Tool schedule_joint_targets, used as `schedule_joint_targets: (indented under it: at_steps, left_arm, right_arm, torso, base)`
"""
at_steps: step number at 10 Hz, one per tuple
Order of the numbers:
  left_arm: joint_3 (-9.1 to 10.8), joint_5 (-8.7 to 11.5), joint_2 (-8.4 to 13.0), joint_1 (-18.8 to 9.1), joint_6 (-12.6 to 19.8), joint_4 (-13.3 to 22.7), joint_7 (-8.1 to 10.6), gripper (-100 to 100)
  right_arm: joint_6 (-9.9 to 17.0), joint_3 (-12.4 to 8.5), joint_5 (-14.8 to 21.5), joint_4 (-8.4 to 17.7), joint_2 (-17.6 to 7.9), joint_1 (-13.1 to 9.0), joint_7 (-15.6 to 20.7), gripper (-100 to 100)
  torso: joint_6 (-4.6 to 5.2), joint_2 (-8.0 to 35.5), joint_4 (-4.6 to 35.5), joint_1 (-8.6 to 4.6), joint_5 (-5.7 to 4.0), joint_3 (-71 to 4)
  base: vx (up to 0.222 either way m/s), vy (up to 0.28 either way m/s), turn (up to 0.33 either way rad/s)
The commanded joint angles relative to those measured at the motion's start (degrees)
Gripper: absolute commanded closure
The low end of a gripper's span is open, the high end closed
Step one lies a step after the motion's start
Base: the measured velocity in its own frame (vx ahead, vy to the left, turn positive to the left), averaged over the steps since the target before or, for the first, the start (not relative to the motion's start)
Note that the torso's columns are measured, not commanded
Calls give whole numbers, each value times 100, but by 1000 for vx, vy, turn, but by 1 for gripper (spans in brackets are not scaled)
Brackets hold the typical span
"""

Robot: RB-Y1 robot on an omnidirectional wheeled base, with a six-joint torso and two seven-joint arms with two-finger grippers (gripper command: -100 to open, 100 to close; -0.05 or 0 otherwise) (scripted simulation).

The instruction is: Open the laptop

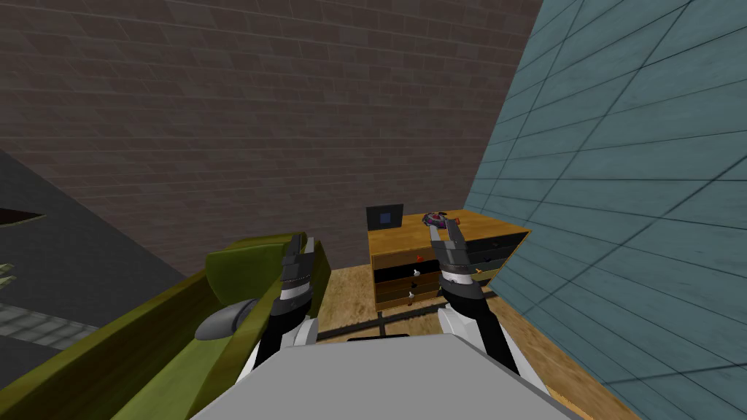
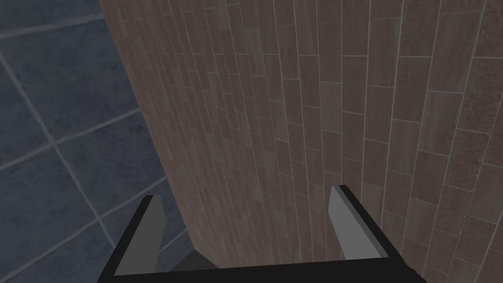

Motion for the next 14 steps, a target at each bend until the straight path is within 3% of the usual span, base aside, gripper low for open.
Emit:
schedule_joint_targets:
  at_steps: [1, 9, 10, 11, 14]
  left_arm:
    - [0, 0, 0, 0, 0, 0, 0, 0]
    - [0, 0, 0, 0, -1, -2, 0, 0]
    - [0, 0, 0, 0, -1, -2, 0, 0]
    - [0, 0, 0, 0, 0, 1, 0, 0]
    - [-1, 0, -1, -1, 0, 1, 0, 0]
  right_arm:
    - [0, 0, 0, 0, 0, 0, 0, 0]
    - [-1, 0, 0, -2, 0, 0, 0, 0]
    - [52, 29, 19, 66, -169, -33, -24, -100]
    - [103, 58, 38, 129, -305, -65, -48, -100]
    - [338, 190, 129, 408, -808, -209, -150, -100]
  torso:
    - [0, 232, 235, 0, 0, -467]
    - [0, 3539, 3537, 0, 0, -7073]
    - [0, 3962, 3960, 0, 0, -7919]
    - [-2, 4159, 4150, 5, 1, -8311]
    - [0, 4234, 4229, 11, 4, -8451]
  base:
    - [0, 0, 0]
    - [0, 0, 0]
    - [-11, 15, 105]
    - [-44, 26, 204]
    - [-68, 66, 253]
